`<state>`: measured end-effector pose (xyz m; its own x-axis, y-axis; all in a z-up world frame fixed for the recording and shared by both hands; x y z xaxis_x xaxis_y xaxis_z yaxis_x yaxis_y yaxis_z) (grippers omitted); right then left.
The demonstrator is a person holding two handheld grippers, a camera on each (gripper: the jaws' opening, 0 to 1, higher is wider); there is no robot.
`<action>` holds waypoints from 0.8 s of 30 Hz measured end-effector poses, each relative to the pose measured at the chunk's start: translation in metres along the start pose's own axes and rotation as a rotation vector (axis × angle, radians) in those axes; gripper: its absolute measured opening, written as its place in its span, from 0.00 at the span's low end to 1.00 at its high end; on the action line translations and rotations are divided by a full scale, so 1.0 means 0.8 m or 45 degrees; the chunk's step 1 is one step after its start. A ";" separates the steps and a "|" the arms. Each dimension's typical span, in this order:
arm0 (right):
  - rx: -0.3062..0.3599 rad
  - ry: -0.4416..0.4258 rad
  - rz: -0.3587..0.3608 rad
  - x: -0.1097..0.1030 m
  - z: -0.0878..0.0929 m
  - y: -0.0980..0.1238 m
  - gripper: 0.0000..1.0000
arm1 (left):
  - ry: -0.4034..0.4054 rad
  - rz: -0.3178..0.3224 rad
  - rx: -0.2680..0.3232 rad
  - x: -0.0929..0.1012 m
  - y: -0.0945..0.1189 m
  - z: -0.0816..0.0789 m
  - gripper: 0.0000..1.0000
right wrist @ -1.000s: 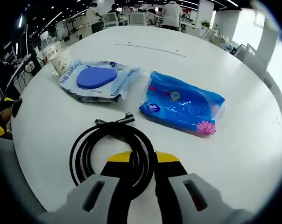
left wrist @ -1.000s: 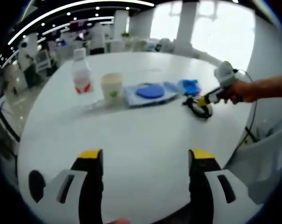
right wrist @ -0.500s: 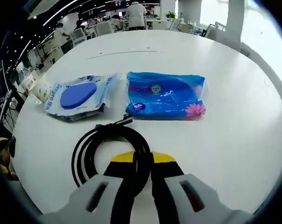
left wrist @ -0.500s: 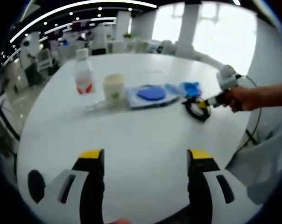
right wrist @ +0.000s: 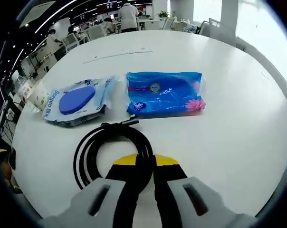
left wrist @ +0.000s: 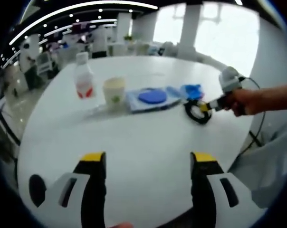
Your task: Arrange the tabletop items into an orderly group along one side of the table until the central work area is clear of visible clutter.
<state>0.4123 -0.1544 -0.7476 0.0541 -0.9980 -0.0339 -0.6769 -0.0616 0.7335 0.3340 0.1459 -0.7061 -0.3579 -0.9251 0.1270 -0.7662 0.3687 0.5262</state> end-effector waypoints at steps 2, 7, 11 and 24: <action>0.001 -0.001 0.000 -0.001 0.002 0.002 0.10 | -0.006 0.006 0.000 0.002 0.000 0.000 0.69; 0.009 -0.009 -0.009 0.001 0.002 -0.001 0.10 | -0.015 0.021 -0.001 0.006 0.001 0.000 0.69; 0.007 -0.012 -0.011 0.002 0.001 -0.001 0.10 | -0.018 0.028 -0.005 0.008 0.001 0.002 0.69; 0.045 0.003 -0.069 0.007 -0.011 0.011 0.24 | -0.069 0.065 -0.007 0.024 0.001 0.004 0.69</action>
Point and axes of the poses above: the point that each gripper's makers call its tool centre point, and the gripper's own axes: y roughly backward along the fingers, x roughly to its right, z roughly out of its underside, the point moved 4 cm from there along y, roughly backward along the fingers, and after that the axes turned 6 degrees about x, right-handed, at the moved point
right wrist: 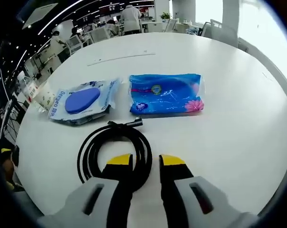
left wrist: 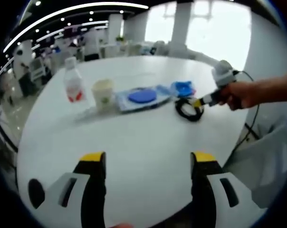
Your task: Arrange the tabletop items into an orderly group along one side of the table until the central work area is clear of visible clutter.
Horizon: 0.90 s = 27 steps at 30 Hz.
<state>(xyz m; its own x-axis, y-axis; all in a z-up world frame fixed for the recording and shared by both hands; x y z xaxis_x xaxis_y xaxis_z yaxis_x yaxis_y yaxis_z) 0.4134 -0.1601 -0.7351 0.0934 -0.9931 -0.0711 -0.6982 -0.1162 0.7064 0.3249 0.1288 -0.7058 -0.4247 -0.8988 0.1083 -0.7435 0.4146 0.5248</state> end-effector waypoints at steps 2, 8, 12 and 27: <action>0.014 -0.003 -0.005 0.002 -0.003 0.005 0.26 | 0.000 0.002 -0.001 0.001 0.001 0.000 0.69; 0.070 -0.060 -0.057 0.021 -0.013 -0.016 0.30 | 0.019 -0.009 0.017 -0.003 0.000 -0.005 0.69; 0.111 -0.022 -0.092 0.016 -0.016 -0.014 0.34 | 0.032 -0.024 0.027 -0.007 0.001 -0.007 0.69; 0.203 0.078 -0.306 0.004 -0.014 -0.003 0.51 | 0.031 -0.041 0.077 -0.014 0.005 -0.016 0.73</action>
Point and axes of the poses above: the point that each gripper's makers call its tool centre point, and the gripper's own axes: y roughly backward along the fingers, x roughly to its right, z roughly out of its underside, the point moved 4 cm from there along y, roughly backward along the fingers, and after that the axes turned 6 degrees about x, right-handed, at the moved point
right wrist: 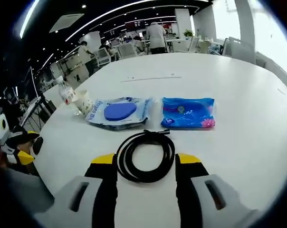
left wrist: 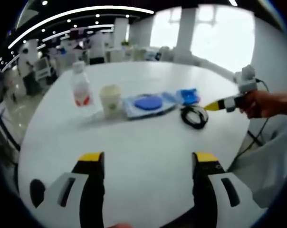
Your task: Arrange the tabletop items into an orderly group along one side of the table until the central work area is clear of visible clutter.
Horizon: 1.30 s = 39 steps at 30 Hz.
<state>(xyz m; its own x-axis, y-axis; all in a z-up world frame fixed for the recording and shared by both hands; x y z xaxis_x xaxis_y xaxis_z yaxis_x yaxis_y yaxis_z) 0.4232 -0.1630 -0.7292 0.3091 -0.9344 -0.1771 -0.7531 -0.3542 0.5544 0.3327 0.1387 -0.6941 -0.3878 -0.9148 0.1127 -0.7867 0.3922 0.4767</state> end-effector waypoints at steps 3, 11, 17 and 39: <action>0.019 0.002 -0.030 -0.003 -0.001 0.007 0.55 | -0.019 0.010 0.001 0.002 -0.002 -0.001 0.75; 0.087 0.022 -0.135 -0.008 -0.006 0.031 0.66 | -0.027 0.006 0.003 0.000 0.000 -0.001 0.79; 0.113 0.073 -0.185 -0.019 -0.007 0.045 0.73 | -0.015 -0.007 -0.012 -0.003 -0.001 0.004 0.82; 0.142 -0.033 -0.190 -0.034 0.015 0.087 0.80 | -0.015 -0.061 -0.049 -0.024 0.035 0.010 0.84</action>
Point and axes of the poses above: the point that each gripper's makers call its tool centre point, and the gripper's own axes: y roughly backward along the fingers, x roughly to its right, z roughly out of its underside, the point moved 4 cm from there along y, roughly backward along the fingers, and after that the axes turned 6 degrees about x, right-handed, at the moved point
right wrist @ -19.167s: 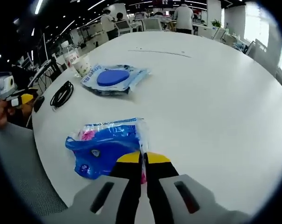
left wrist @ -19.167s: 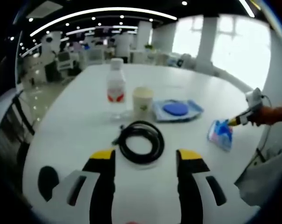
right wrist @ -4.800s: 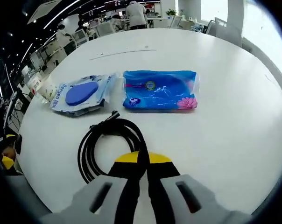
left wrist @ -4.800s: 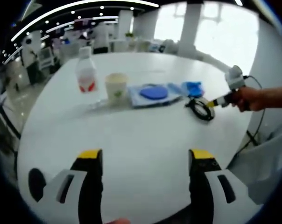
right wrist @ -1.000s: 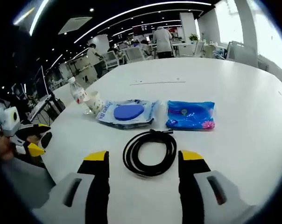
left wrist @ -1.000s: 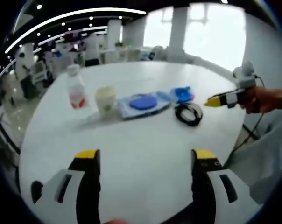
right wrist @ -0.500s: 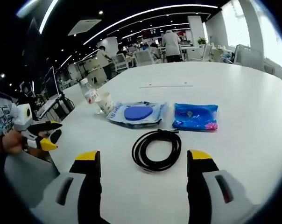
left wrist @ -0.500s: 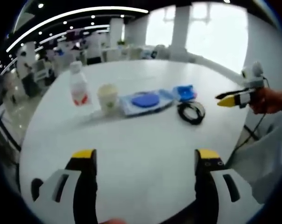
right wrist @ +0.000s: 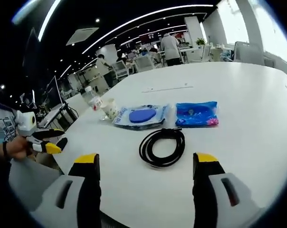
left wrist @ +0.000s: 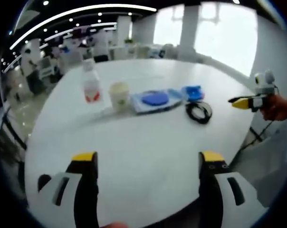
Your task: Arrange the tabletop items into an orderly group along one side of the table until the central work area is clear of visible clutter.
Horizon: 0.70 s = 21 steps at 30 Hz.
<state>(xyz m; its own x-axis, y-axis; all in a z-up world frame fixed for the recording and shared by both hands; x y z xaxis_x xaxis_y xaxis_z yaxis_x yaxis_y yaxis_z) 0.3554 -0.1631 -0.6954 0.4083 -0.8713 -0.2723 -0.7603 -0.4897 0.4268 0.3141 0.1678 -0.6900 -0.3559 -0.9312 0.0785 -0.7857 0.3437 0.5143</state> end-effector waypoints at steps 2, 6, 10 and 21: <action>-0.015 -0.012 -0.005 -0.003 0.003 0.001 0.80 | -0.001 -0.007 -0.007 -0.004 0.007 0.001 0.84; 0.004 -0.006 -0.006 -0.010 0.001 0.009 0.80 | 0.003 -0.015 -0.003 -0.006 0.018 -0.001 0.85; -0.005 -0.039 -0.008 -0.020 0.008 0.015 0.81 | -0.003 0.015 0.000 0.000 0.029 -0.005 0.85; -0.053 0.051 0.003 -0.031 0.016 0.019 0.80 | -0.125 0.049 -0.035 0.001 0.050 -0.006 0.84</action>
<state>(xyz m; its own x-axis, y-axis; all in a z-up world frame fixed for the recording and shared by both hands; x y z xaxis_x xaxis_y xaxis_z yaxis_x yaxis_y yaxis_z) 0.3276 -0.1482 -0.6932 0.4270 -0.8727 -0.2369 -0.7398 -0.4878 0.4634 0.2847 0.1799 -0.6654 -0.4346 -0.9005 0.0158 -0.7567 0.3746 0.5359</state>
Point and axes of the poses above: the point that each gripper's makers call its tool centre point, and the gripper's own axes: y roughly backward along the fingers, x roughly to its right, z roughly out of its underside, the point moved 4 cm from there along y, roughly backward along the fingers, and after that the axes turned 6 degrees about x, right-handed, at the moved point
